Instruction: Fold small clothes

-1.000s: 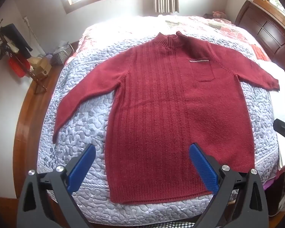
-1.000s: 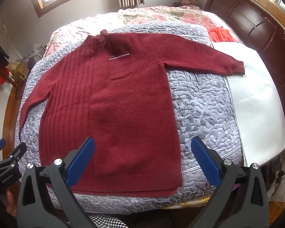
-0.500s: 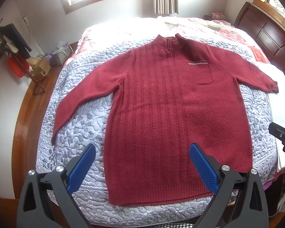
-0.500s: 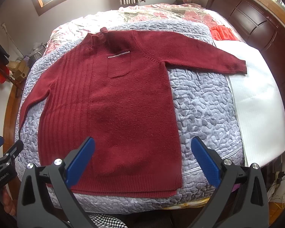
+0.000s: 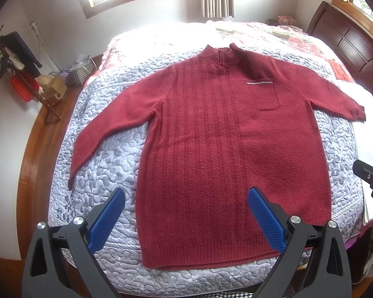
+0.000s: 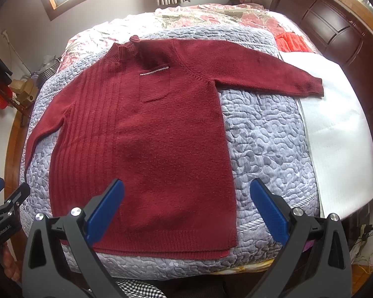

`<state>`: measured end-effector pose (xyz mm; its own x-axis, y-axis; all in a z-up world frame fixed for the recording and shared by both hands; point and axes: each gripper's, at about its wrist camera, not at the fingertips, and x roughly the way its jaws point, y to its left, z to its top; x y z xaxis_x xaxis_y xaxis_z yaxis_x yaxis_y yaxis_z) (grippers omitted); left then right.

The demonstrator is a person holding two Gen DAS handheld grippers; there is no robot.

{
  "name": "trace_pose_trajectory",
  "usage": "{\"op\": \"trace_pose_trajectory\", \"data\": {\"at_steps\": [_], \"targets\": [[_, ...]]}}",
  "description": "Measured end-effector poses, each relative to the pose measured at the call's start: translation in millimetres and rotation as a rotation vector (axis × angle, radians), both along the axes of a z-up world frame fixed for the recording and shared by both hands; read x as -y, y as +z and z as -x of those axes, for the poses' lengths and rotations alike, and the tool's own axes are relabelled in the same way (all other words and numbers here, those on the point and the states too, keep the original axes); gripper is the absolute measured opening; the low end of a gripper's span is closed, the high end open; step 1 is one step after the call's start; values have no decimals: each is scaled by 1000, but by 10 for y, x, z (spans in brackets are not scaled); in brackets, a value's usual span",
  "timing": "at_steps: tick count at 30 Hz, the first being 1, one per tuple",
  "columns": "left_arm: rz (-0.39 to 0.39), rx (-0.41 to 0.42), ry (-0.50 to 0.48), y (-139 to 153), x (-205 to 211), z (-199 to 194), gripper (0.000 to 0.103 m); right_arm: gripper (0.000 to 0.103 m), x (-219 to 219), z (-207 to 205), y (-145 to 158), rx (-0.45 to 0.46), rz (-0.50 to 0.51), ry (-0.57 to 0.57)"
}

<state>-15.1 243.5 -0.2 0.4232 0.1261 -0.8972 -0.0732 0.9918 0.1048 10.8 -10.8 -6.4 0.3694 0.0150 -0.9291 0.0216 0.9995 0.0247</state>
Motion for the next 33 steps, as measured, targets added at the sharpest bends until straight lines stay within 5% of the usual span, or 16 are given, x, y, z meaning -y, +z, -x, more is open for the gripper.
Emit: {"op": "trace_pose_trajectory", "data": {"at_steps": [33], "targets": [[-5,-9,3,-49,42,-12,99,100,67,-32,-35,-7,-13,-7]]}}
